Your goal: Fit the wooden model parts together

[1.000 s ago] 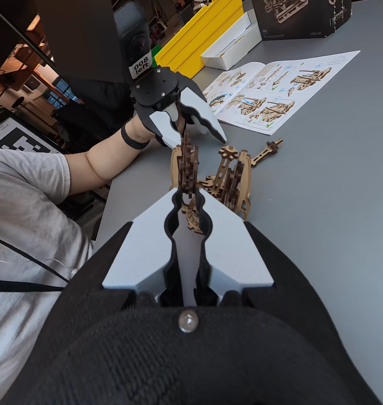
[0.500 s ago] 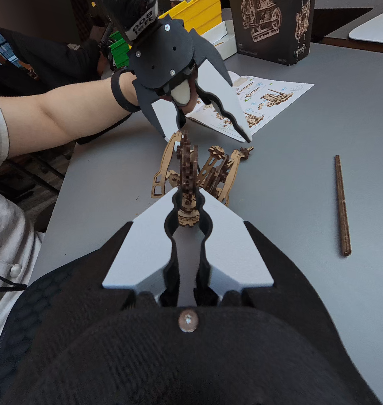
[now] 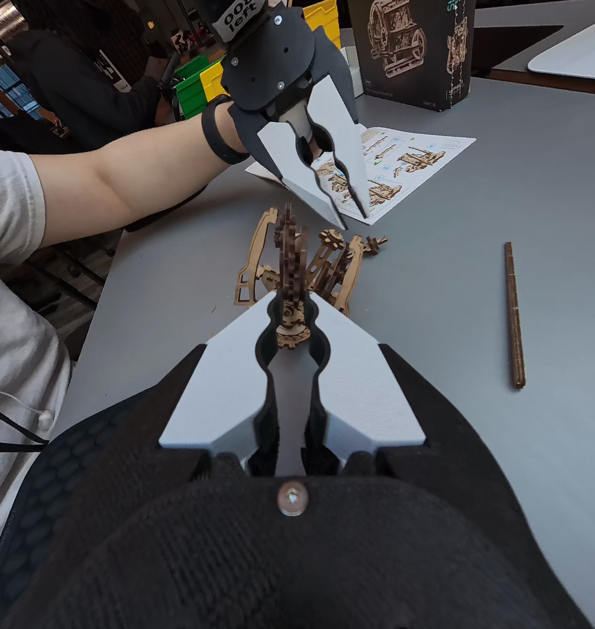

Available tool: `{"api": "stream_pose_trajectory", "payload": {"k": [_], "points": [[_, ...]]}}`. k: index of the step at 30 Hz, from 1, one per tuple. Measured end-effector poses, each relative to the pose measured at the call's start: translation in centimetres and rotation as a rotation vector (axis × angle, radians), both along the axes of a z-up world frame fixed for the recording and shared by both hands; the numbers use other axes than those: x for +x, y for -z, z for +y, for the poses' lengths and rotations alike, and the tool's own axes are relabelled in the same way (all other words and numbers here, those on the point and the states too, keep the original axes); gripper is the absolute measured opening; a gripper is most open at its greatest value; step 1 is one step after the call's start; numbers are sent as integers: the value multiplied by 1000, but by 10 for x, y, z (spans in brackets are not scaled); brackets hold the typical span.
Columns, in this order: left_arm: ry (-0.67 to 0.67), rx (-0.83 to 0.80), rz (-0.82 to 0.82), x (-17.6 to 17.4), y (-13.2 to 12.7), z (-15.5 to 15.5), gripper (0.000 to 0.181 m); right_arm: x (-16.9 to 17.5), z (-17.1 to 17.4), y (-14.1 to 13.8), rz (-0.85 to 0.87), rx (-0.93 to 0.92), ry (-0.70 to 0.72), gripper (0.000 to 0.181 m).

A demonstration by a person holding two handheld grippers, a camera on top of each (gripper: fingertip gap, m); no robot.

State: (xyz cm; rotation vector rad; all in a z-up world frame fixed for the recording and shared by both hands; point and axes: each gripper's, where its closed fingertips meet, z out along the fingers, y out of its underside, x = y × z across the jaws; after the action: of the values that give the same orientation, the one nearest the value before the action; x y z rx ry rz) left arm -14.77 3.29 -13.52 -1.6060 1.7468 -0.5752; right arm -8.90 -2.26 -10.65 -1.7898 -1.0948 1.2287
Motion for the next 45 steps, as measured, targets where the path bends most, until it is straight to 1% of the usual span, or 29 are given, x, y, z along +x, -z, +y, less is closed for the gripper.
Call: {"api": "stream_pose_trajectory", "payload": {"k": [1, 3, 8, 16, 18, 20, 21, 24, 27, 29, 31, 34, 36, 39, 42, 45], "points": [[7, 26, 13, 0, 1, 3, 8, 0, 0, 0, -6, 5, 0, 10], [28, 31, 36, 2, 4, 5, 8, 2, 0, 2, -21, 19, 4, 10], [44, 12, 64, 8, 9, 7, 17, 5, 2, 3, -29, 17, 12, 10], [55, 44, 91, 8, 18, 9, 5, 13, 4, -1, -33, 27, 27, 10], [40, 23, 80, 8, 18, 8, 4, 17, 6, -4, -26, 26, 39, 10], [-5, -35, 47, 8, 15, 7, 4, 20, 8, -6, -19, 26, 50, 10], [-39, -90, 17, 9, 11, 6, 4, 22, 9, -7, -17, 31, 59, 10], [-114, -333, -107, 10, -7, -8, 4, 24, 10, -9, -3, 25, 64, 10], [-53, -627, -241, 15, -30, -38, 3, 25, 10, -7, -15, 23, 62, 10], [-14, -733, -275, 18, -35, -50, 3, 25, 10, -7, -18, 27, 62, 10], [21, -755, -291, 19, -34, -53, 4, 25, 11, -7, -18, 27, 66, 10], [60, -740, -273, 17, -25, -47, 3, 26, 11, -8, -18, 35, 68, 10], [126, -771, -287, 17, -27, -48, 3, 27, 10, -8, -19, 39, 67, 10], [190, -802, -285, 20, -31, -47, 3, 28, 11, -7, -14, 29, 67, 10], [207, -768, -242, 22, -25, -40, 3, 31, 13, -9, 4, 14, 69, 10], [240, -752, -233, 24, -26, -36, 3, 36, 17, -11, 27, -16, 86, 10]]}}
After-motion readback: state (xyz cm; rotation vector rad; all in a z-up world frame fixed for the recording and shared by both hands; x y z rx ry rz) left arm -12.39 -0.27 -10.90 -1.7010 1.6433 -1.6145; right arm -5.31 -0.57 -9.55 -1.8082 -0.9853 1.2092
